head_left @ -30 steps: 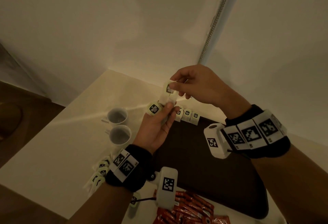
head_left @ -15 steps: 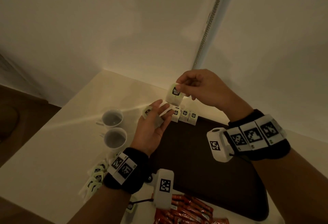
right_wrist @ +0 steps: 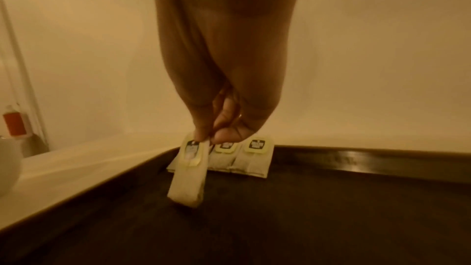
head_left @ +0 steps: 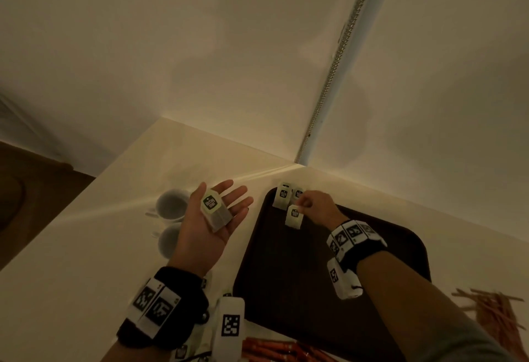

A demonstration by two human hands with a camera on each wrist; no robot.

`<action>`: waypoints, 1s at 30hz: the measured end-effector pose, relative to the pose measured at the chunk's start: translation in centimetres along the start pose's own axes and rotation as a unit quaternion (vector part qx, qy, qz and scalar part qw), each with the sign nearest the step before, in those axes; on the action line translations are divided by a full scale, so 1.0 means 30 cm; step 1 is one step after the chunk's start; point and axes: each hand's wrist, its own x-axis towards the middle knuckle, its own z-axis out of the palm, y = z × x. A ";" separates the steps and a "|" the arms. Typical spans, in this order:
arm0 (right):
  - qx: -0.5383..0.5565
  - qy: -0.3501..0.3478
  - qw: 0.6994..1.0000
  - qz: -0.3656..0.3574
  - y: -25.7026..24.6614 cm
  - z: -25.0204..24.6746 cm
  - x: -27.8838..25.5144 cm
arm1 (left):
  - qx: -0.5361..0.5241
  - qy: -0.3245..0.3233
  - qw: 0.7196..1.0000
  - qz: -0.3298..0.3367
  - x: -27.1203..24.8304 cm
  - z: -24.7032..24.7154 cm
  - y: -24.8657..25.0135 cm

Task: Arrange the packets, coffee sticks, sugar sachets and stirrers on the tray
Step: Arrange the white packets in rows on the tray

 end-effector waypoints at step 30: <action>0.110 0.034 0.914 -0.389 -0.497 -0.169 -0.216 | 0.220 -0.140 0.965 0.026 0.014 0.069 0.034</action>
